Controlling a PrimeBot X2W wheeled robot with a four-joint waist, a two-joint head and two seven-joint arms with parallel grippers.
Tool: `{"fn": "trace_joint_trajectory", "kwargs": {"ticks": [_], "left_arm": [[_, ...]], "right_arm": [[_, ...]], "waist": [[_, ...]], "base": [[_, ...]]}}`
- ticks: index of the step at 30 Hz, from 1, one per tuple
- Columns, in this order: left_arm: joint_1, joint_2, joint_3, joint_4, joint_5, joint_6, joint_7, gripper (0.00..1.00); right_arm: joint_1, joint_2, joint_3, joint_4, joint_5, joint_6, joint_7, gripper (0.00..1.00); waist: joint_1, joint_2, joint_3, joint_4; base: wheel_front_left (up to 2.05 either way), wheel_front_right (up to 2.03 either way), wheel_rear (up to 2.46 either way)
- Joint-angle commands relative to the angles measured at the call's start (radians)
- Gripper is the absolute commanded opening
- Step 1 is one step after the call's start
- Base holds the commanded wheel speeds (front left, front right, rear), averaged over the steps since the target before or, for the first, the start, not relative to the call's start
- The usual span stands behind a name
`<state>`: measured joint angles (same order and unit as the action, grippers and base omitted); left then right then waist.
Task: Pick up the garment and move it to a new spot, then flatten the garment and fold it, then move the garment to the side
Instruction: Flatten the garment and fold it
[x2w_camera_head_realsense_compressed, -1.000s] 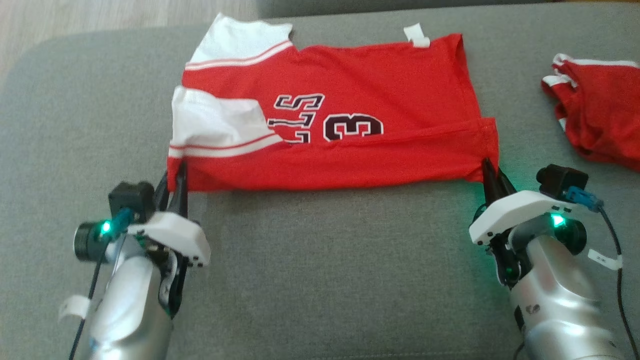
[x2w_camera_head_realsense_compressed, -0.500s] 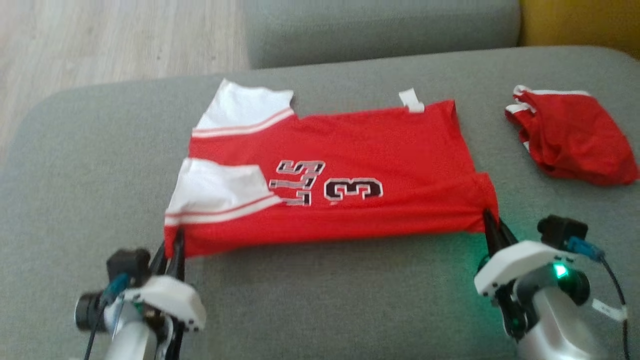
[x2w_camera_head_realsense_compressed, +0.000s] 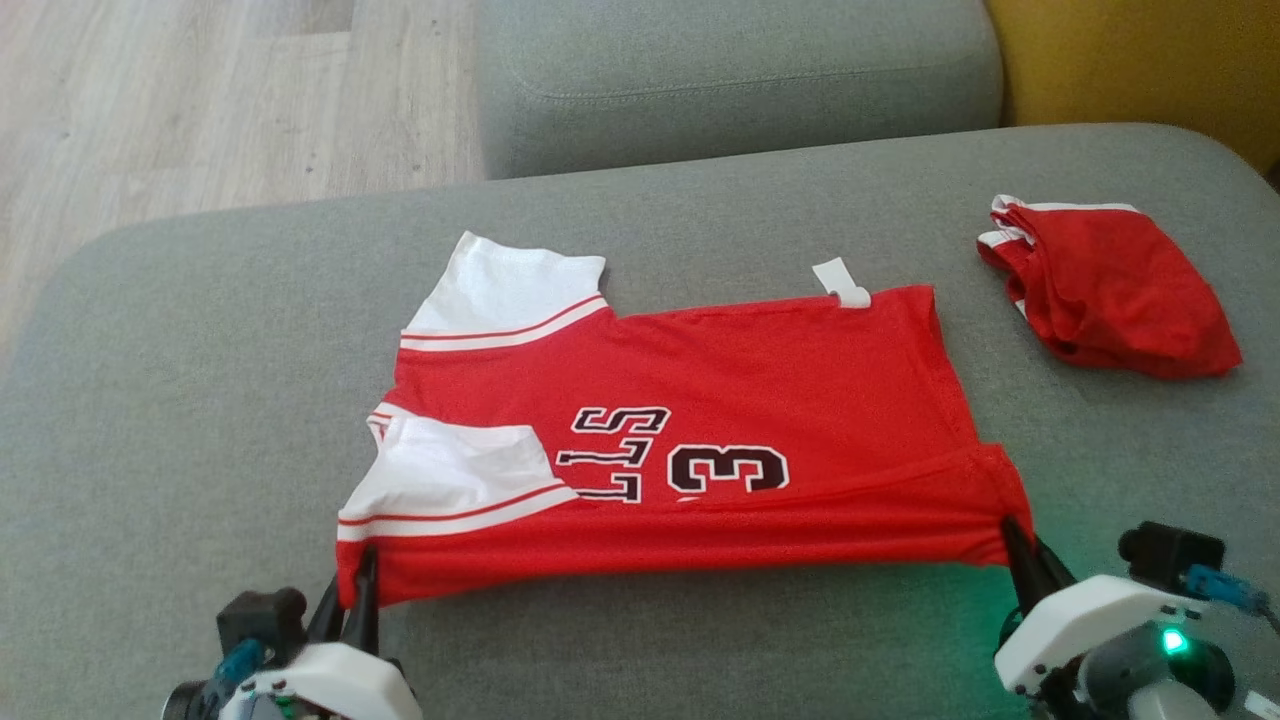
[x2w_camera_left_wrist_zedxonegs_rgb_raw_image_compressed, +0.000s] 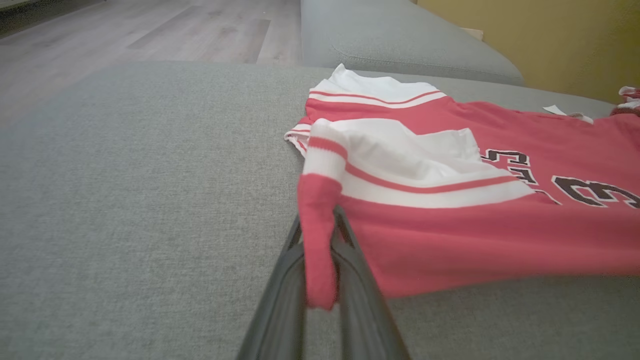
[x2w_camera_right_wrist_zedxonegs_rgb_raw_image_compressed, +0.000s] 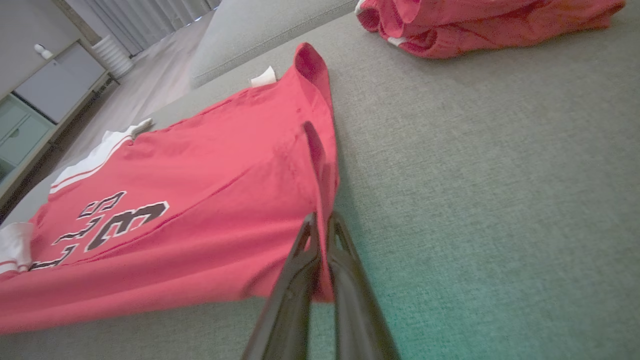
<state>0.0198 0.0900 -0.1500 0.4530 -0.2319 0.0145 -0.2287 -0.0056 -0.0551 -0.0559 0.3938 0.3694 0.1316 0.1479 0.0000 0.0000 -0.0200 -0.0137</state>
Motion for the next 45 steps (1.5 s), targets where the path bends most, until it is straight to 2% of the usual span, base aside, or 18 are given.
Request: {"fn": "trace_joint_trajectory", "kwargs": {"ticks": [1,2,4,5,15,20,24,29,33,34,37,40,45], "left_arm": [[-0.03,0.017,0.04,-0.031,-0.007,0.011,-0.003,0.0],[-0.031,0.017,0.038,-0.03,-0.007,0.011,-0.001,0.0],[-0.039,0.019,0.033,-0.024,-0.004,0.013,0.001,0.7],[-0.045,0.021,0.032,-0.02,-0.002,0.016,0.001,1.0],[-0.125,0.035,0.075,-0.058,-0.01,0.043,-0.027,1.0],[-0.196,0.045,0.081,-0.126,-0.005,0.029,-0.031,1.0],[-0.3,0.08,0.062,-0.137,0.007,-0.004,-0.007,1.0],[-0.532,0.159,0.007,-0.062,0.028,-0.092,0.124,1.0],[-0.71,0.207,-0.043,0.045,0.005,-0.133,0.248,1.0],[-0.71,0.207,-0.043,0.045,0.005,-0.133,0.248,1.0],[-0.831,0.245,-0.098,0.133,-0.064,-0.144,0.378,1.0],[-0.94,0.311,-0.206,0.174,-0.132,-0.145,0.458,1.0],[-1.053,0.402,-0.354,0.232,-0.241,-0.145,0.528,1.0]], "right_arm": [[-0.021,-0.012,-0.002,-0.049,-0.004,-0.001,-0.001,0.2],[-0.016,-0.009,-0.012,-0.065,-0.007,-0.001,0.004,0.97],[-0.011,-0.003,-0.025,-0.092,-0.012,-0.001,0.016,1.0],[-0.01,-0.002,-0.031,-0.105,-0.018,-0.001,0.018,1.0],[-0.058,0.004,-0.101,-0.23,-0.043,-0.001,-0.042,1.0],[-0.12,0.005,-0.103,-0.274,-0.043,-0.001,-0.079,1.0],[-0.183,0.005,-0.087,-0.3,-0.06,-0.001,-0.078,1.0],[-0.299,0.005,-0.043,-0.323,-0.09,-0.001,-0.059,1.0],[-0.385,-0.004,-0.002,-0.328,-0.098,-0.001,-0.051,1.0],[-0.385,-0.004,-0.002,-0.328,-0.098,-0.001,-0.051,1.0],[-0.456,-0.019,0.046,-0.323,-0.098,-0.001,-0.044,1.0],[-0.526,-0.038,0.088,-0.315,-0.095,-0.001,-0.042,1.0],[-0.606,-0.06,0.142,-0.297,-0.087,-0.001,-0.047,1.0]], "waist": [[0.0,0.0,0.002,-0.001],[0.0,0.0,0.004,-0.001],[0.0,0.0,0.008,0.0],[0.0,0.0,0.01,-0.001],[0.0,0.0,0.045,-0.016],[0.0,0.0,0.085,-0.028],[0.0,0.0,0.138,-0.038],[0.0,0.0,0.243,-0.068],[0.0,0.0,0.312,-0.097],[0.0,0.0,0.312,-0.097],[0.0,0.0,0.367,-0.132],[0.0,0.0,0.418,-0.162],[0.0,0.0,0.469,-0.2]], "base": [[0.0,0.0,0.0],[0.0,0.0,0.0],[0.0,0.0,0.0],[0.0,0.0,0.0],[0.0,0.0,0.0],[0.0,0.0,0.0],[0.0,0.0,0.0],[0.0,0.0,0.0],[0.0,0.0,0.0],[0.0,0.0,0.0],[0.0,0.0,0.0],[0.0,0.0,0.0],[0.0,0.0,0.0]]}}
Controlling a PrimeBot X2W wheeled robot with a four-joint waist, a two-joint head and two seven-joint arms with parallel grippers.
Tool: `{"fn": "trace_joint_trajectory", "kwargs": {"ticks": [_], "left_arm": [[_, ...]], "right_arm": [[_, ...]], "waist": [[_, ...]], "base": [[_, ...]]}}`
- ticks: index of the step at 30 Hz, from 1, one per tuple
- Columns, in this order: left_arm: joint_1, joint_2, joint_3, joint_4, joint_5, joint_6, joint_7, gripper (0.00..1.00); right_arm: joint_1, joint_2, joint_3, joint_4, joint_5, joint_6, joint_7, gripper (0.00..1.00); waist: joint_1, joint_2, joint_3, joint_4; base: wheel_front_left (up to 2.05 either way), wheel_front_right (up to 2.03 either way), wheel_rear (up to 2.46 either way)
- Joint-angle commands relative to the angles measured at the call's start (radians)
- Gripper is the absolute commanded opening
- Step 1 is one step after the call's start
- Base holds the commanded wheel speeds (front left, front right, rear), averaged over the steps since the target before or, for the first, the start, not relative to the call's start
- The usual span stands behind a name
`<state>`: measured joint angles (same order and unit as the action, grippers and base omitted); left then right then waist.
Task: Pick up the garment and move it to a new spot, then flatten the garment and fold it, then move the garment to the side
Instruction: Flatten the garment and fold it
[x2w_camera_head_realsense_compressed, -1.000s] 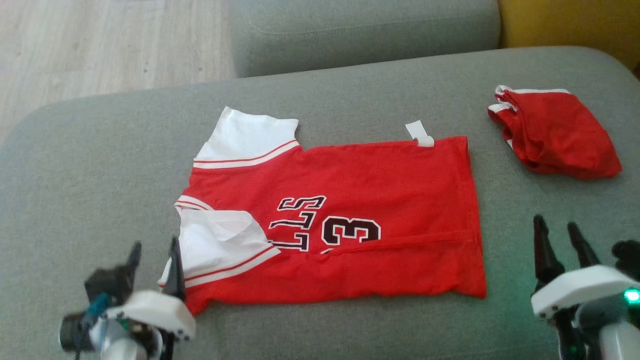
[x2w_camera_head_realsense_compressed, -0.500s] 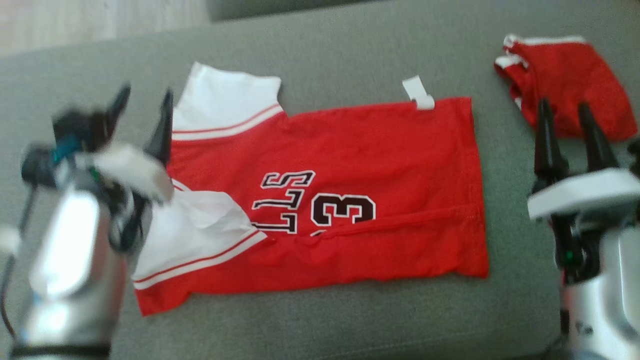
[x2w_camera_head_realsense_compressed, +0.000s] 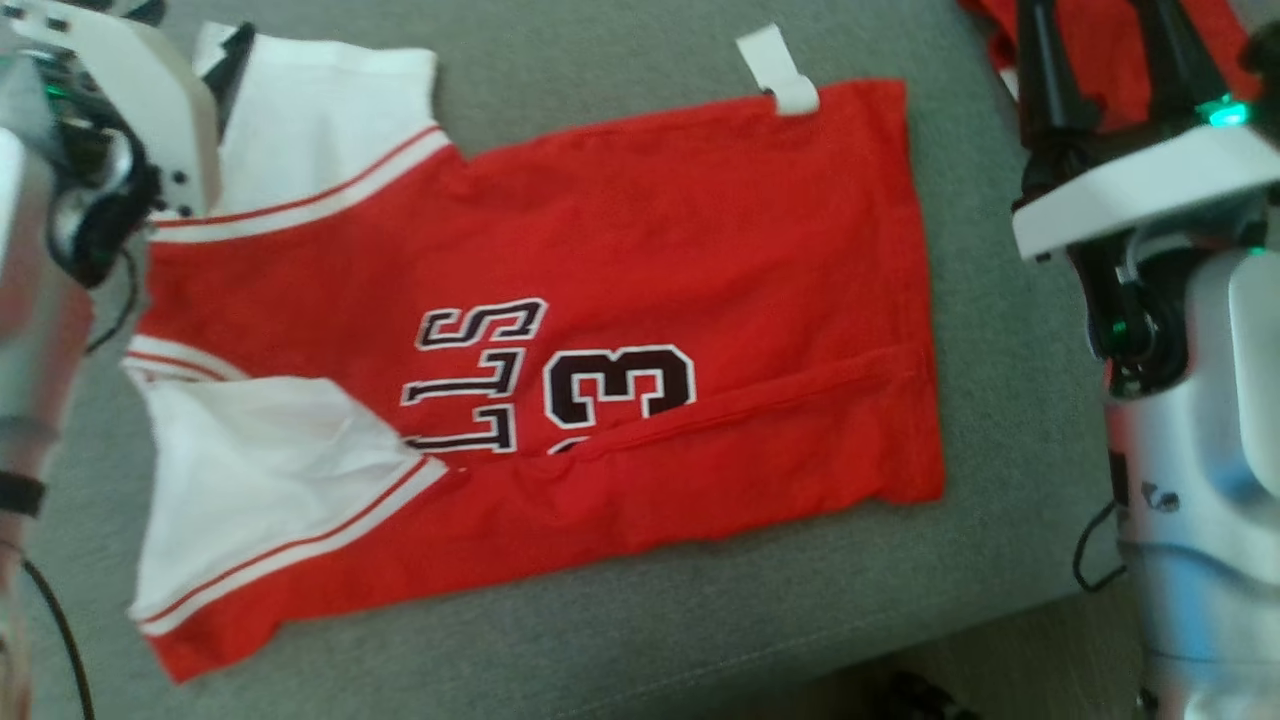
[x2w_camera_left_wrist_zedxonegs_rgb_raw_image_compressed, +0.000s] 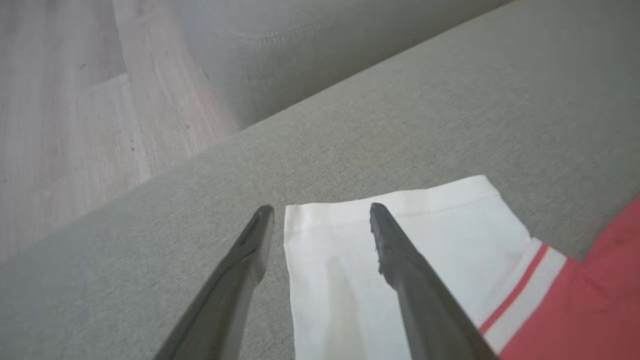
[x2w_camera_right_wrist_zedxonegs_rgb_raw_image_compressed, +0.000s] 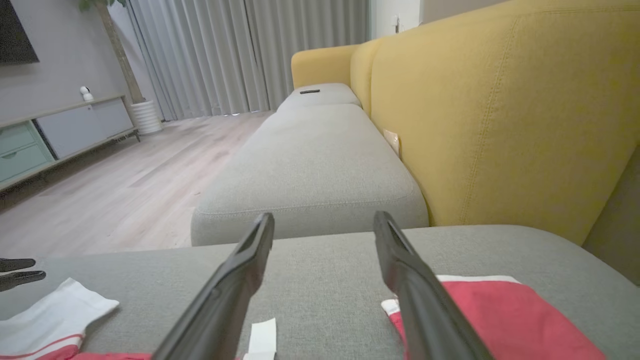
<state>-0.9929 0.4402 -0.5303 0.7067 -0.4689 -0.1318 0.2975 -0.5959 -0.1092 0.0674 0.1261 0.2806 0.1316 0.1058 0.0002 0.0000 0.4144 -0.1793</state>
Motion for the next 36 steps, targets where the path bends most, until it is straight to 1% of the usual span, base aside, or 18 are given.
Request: {"fn": "trace_joint_trajectory", "kwargs": {"ticks": [1,5,9,18,23,24,25,26,29,33,34,36], "left_arm": [[-0.056,0.067,0.002,-0.008,-0.019,0.001,0.011,1.0],[-0.108,0.108,-0.071,0.051,-0.051,0.001,0.015,1.0],[-0.146,0.13,-0.114,0.116,-0.078,0.001,0.001,1.0],[-0.202,0.138,-0.191,0.198,-0.145,0.001,-0.004,1.0],[-0.215,0.124,-0.218,0.236,-0.199,0.001,0.024,1.0],[-0.215,0.119,-0.221,0.239,-0.217,0.001,0.033,0.93],[-0.216,0.115,-0.226,0.24,-0.231,0.001,0.038,0.14],[-0.216,0.112,-0.235,0.237,-0.242,0.001,0.041,0.0],[-0.218,0.108,-0.257,0.224,-0.272,0.001,0.029,0.0],[-0.226,0.101,-0.277,0.219,-0.285,0.001,-0.046,0.0],[-0.226,0.101,-0.277,0.219,-0.285,0.001,-0.046,0.0],[-0.232,0.097,-0.285,0.215,-0.281,0.001,-0.105,0.0]], "right_arm": [[-0.026,-0.007,0.025,-0.026,0.005,-0.001,-0.007,1.0],[-0.052,-0.013,0.045,-0.02,0.011,-0.001,-0.016,1.0],[-0.059,-0.017,0.057,-0.015,0.02,-0.001,-0.02,1.0],[-0.064,-0.035,0.035,-0.004,0.021,-0.001,-0.023,1.0],[-0.077,-0.039,0.025,-0.004,0.016,-0.001,-0.019,1.0],[-0.079,-0.041,0.024,-0.005,0.014,-0.001,-0.019,1.0],[-0.08,-0.042,0.023,-0.005,0.013,-0.001,-0.018,1.0],[-0.08,-0.045,0.021,-0.004,0.012,-0.001,-0.017,1.0],[-0.079,-0.053,0.013,-0.001,0.007,-0.001,-0.014,1.0],[-0.073,-0.064,0.014,0.01,0.003,-0.001,-0.002,1.0],[-0.073,-0.064,0.014,0.01,0.003,-0.001,-0.002,1.0],[-0.068,-0.07,0.013,0.021,0.007,-0.001,0.007,1.0]], "waist": [[-0.0002,0.0,0.042,-0.04],[-0.0002,0.0,0.062,-0.056],[-0.0002,0.0,0.073,-0.067],[-0.0002,0.0,0.093,-0.08],[-0.0002,0.0,0.1,-0.082],[-0.0002,0.0,0.1,-0.081],[-0.0002,0.0,0.1,-0.079],[-0.0002,0.0,0.098,-0.076],[-0.0002,0.0,0.089,-0.063],[-0.0002,0.0,0.065,-0.038],[-0.0002,0.0,0.065,-0.038],[-0.0002,0.0,0.048,-0.021]], "base": [[0.0,0.0,0.0],[0.0,0.0,0.0],[0.0,0.0,0.0],[0.0,0.0,0.0],[0.0,0.0,0.0],[0.0,0.0,0.0],[0.0,0.0,0.0],[0.0,0.0,0.0],[0.0,0.0,0.0],[0.0,0.0,0.0],[0.0,0.0,0.0],[0.0,0.0,0.0]]}}
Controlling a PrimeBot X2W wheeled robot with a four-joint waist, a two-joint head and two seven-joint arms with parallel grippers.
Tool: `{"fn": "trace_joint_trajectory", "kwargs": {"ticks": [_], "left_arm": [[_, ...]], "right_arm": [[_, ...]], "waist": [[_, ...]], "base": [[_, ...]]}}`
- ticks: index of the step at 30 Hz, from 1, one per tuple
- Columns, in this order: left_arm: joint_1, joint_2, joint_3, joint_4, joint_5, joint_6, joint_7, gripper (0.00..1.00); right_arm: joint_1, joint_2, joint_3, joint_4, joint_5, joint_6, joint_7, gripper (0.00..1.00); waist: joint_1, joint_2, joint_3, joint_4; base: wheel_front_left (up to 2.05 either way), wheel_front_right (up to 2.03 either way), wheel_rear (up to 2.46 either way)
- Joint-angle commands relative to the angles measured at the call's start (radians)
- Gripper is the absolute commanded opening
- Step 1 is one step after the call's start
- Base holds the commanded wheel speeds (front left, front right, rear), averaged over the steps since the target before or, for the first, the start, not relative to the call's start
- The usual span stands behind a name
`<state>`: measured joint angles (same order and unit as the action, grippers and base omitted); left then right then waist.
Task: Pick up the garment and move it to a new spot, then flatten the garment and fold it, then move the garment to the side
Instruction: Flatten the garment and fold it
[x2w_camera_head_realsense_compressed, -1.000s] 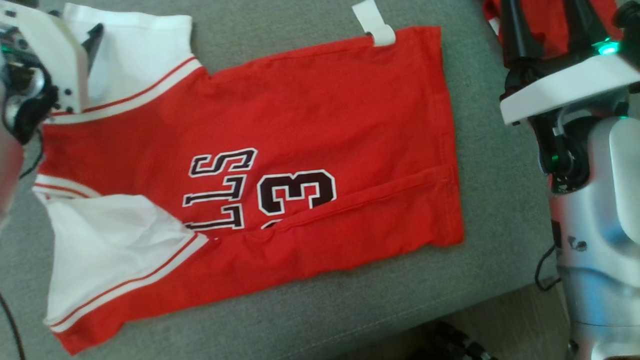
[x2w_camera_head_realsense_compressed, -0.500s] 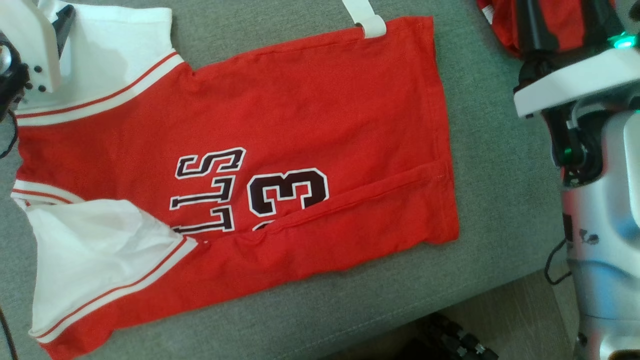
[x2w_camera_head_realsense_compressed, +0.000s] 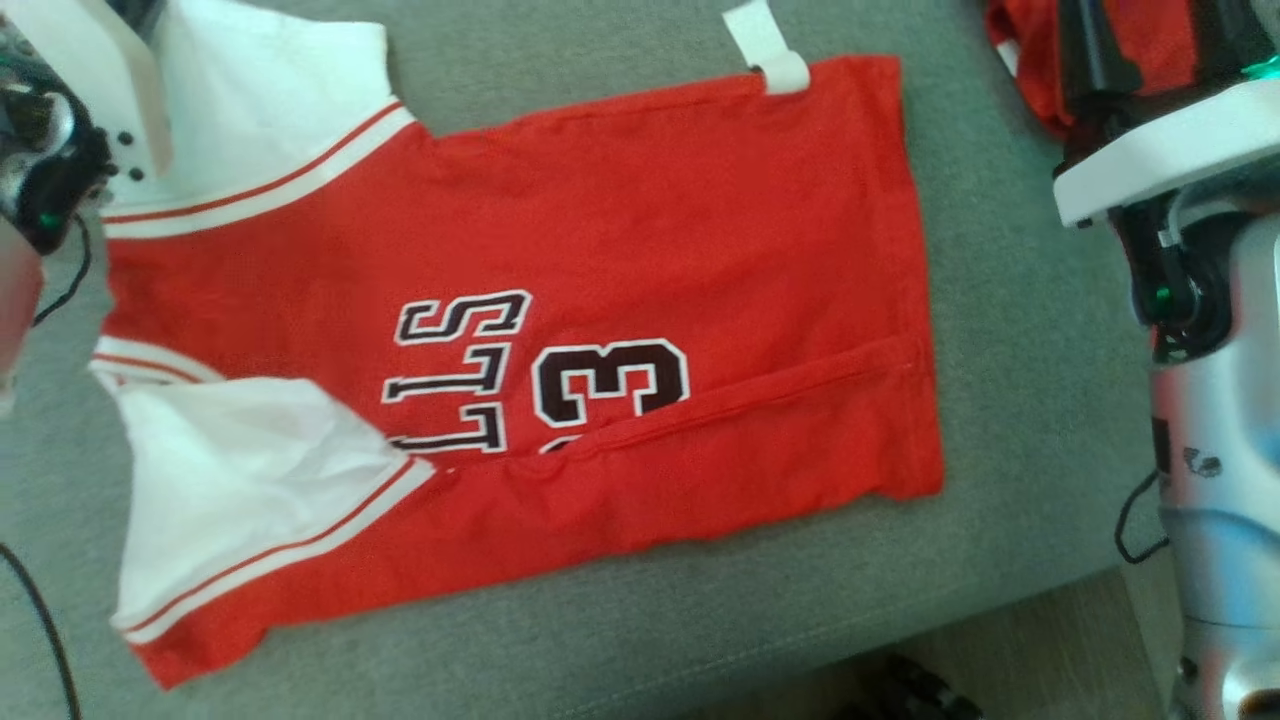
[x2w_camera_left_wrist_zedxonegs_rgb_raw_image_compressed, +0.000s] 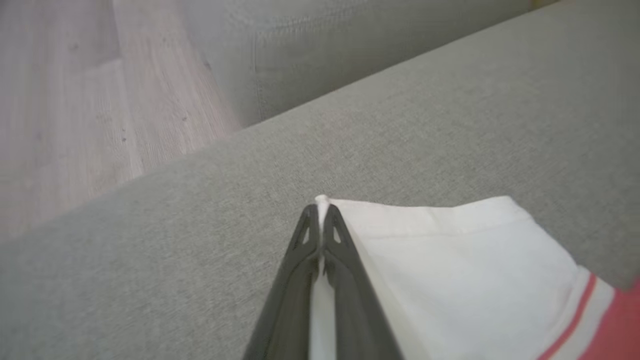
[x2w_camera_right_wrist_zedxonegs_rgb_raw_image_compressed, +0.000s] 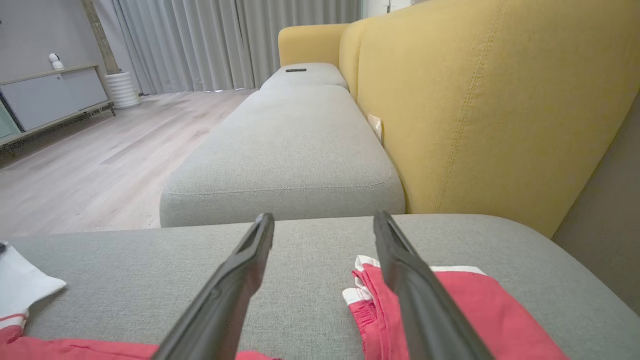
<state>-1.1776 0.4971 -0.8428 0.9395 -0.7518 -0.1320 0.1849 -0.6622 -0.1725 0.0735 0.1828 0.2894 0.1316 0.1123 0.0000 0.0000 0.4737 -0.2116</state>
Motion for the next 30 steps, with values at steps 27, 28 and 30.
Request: {"fn": "trace_joint_trajectory", "kwargs": {"ticks": [27,28,30], "left_arm": [[0.09,-0.001,-0.13,-0.366,0.01,0.028,-0.254,0.0],[0.091,0.001,-0.129,-0.373,0.009,0.03,-0.253,0.0],[0.093,0.003,-0.129,-0.385,0.006,0.035,-0.251,0.0]], "right_arm": [[-0.023,-0.169,0.127,0.453,0.107,-0.001,0.14,1.0],[-0.031,-0.171,0.136,0.469,0.111,-0.001,0.143,1.0],[-0.047,-0.175,0.154,0.498,0.12,-0.001,0.142,1.0]], "waist": [[0.0,0.0,-0.108,0.262],[0.0,0.0,-0.106,0.264],[0.0,0.0,-0.102,0.269]], "base": [[0.0,0.0,0.0],[0.0,0.0,0.0],[0.0,0.0,0.0]]}}
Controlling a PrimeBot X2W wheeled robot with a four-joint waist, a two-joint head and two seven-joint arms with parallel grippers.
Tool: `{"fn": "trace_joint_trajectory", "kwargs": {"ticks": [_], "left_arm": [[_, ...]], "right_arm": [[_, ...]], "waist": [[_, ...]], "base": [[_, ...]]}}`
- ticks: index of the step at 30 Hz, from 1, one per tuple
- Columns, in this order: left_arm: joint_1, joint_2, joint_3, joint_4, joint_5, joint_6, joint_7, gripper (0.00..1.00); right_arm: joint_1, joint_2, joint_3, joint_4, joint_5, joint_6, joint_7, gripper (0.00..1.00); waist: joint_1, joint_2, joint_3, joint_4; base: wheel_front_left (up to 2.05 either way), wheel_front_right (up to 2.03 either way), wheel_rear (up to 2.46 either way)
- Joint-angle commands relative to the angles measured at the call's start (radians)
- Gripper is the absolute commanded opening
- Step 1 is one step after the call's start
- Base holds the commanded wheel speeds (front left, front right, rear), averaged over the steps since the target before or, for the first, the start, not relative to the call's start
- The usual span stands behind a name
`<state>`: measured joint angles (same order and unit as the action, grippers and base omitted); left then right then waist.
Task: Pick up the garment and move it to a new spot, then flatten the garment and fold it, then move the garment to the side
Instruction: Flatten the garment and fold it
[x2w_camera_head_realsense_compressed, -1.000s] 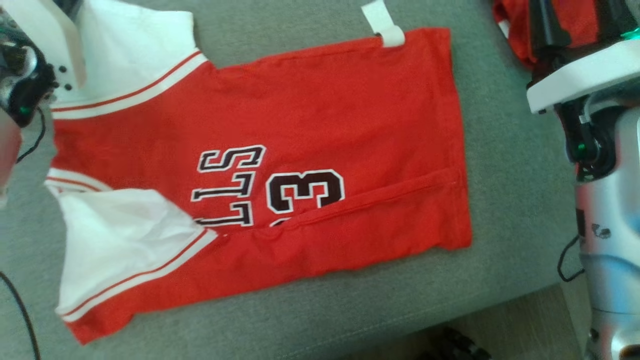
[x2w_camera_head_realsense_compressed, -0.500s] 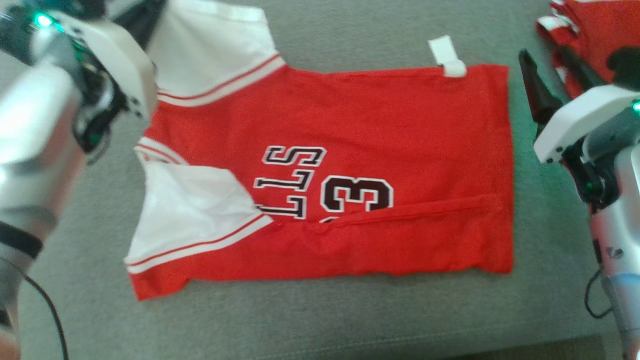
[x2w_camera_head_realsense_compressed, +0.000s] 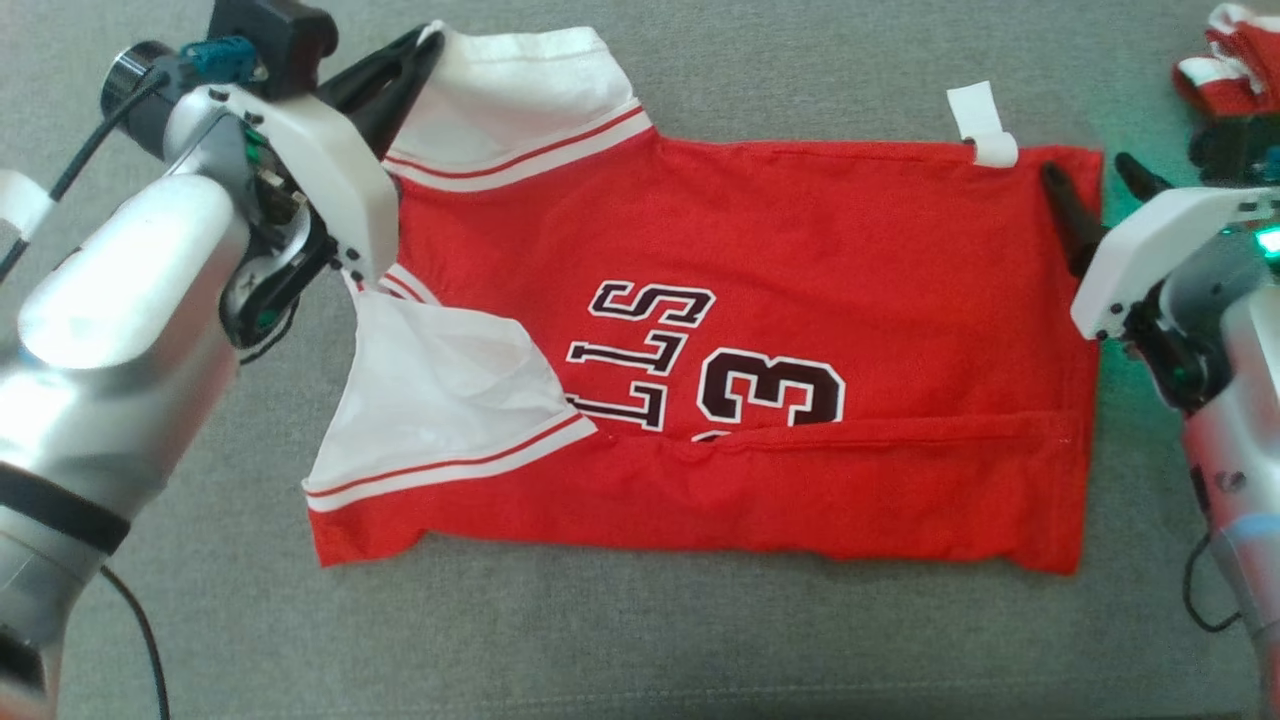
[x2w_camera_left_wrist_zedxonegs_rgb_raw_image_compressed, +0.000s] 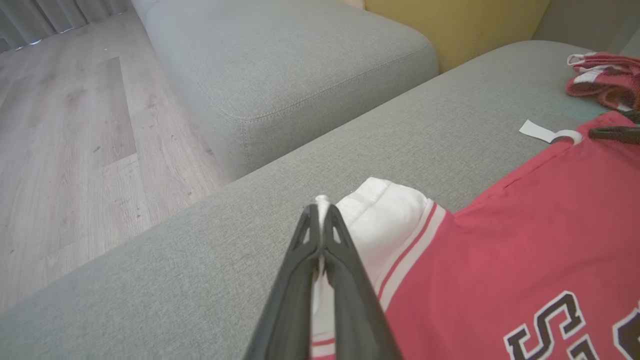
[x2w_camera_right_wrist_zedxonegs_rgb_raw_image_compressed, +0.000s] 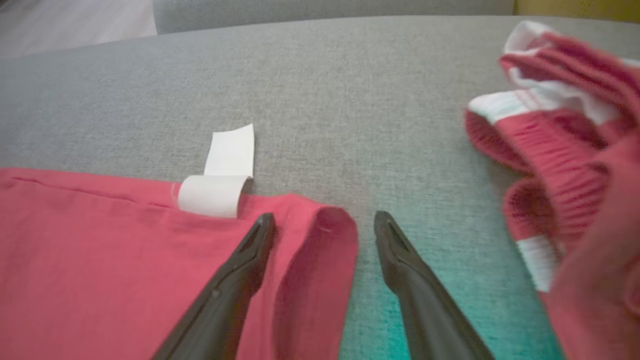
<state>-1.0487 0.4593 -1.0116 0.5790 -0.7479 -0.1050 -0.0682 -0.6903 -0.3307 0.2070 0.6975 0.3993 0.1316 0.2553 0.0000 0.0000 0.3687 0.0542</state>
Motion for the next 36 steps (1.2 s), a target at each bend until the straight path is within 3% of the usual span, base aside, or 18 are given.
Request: {"fn": "trace_joint_trajectory", "kwargs": {"ticks": [1,5,6,7,23,30,36], "left_arm": [[-0.035,0.041,0.04,-0.029,0.001,0.011,0.003,0.0],[-0.034,0.039,0.041,-0.036,-0.005,0.016,0.008,0.0],[-0.035,0.039,0.041,-0.035,-0.006,0.016,0.008,0.0],[-0.035,0.039,0.042,-0.033,-0.008,0.017,0.007,0.0],[-0.099,0.069,0.11,0.082,-0.02,0.061,-0.081,0.0],[-0.194,0.049,0.139,0.161,0.0,0.071,-0.146,0.0],[-0.211,0.012,0.141,0.203,0.016,0.054,-0.179,0.0]], "right_arm": [[-0.027,-0.02,0.029,-0.001,0.013,-0.001,0.0,1.0],[-0.058,-0.03,0.068,0.055,0.033,-0.001,0.013,1.0],[-0.066,-0.032,0.076,0.066,0.04,-0.001,0.016,0.28],[-0.073,-0.037,0.084,0.072,0.044,-0.001,0.012,0.0],[-0.224,-0.088,0.189,0.028,0.154,-0.001,-0.101,0.0],[-0.344,-0.107,0.208,0.024,0.168,-0.001,-0.211,0.0],[-0.359,-0.104,0.253,0.047,0.193,-0.001,-0.286,0.0]], "waist": [[0.0,0.0,0.005,0.006],[0.0,0.0,0.014,0.013],[0.0,0.0,0.015,0.014],[0.0,0.0,0.017,0.015],[0.0,0.0,0.025,-0.006],[0.0,0.0,0.04,-0.007],[0.0,0.0,0.026,0.001]], "base": [[0.0,0.0,0.0],[0.0,0.0,0.0],[0.0,0.0,0.0],[0.0,0.0,0.0],[0.0,0.0,0.0],[0.0,0.0,0.0],[0.0,0.0,0.0]]}}
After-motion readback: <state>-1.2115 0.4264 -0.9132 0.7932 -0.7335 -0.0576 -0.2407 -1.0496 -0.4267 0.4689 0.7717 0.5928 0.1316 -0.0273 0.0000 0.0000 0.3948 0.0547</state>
